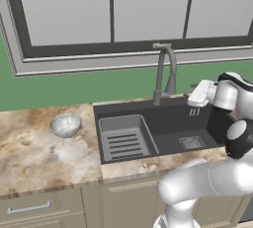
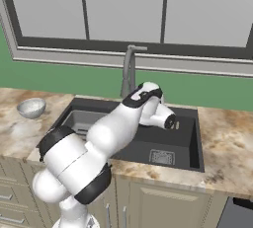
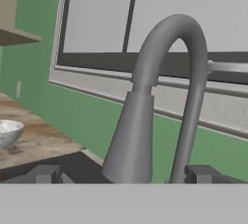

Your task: Rinse each bowl for a few seconds and place them down in the sink or on the counter.

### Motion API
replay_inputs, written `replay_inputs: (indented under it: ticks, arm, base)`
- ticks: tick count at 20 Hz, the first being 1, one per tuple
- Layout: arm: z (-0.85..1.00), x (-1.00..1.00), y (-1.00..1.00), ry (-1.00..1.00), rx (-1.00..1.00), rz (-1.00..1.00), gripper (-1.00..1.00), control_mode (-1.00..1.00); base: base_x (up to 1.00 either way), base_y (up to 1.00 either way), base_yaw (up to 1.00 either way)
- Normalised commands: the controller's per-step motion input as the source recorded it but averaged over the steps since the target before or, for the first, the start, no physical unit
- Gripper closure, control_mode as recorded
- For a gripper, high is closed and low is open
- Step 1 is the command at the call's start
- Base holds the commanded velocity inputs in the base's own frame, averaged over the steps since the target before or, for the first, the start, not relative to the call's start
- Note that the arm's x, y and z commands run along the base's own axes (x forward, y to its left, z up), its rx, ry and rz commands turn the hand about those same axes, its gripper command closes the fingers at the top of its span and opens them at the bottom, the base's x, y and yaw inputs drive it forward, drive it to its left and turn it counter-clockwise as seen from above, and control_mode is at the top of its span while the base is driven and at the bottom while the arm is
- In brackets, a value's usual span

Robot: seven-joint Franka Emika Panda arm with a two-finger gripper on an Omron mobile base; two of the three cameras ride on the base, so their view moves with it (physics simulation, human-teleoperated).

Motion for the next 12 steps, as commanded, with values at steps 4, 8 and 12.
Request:
replay_inputs:
  ticks: [4,8,12]
  arm:
    - [-0.16,0.45,0.06,-0.03,0.0,0.0,-1.0,-1.0]
    - [-0.18,0.43,0.01,-0.01,0.0,0.0,-1.0,-1.0]
    - [-0.13,0.22,-0.15,0.01,0.01,0.03,-1.0,-1.0]
  base:
    - [0.0,0.0,0.0]
    - [0.0,0.0,0.0]
    - [0.0,0.0,0.0]
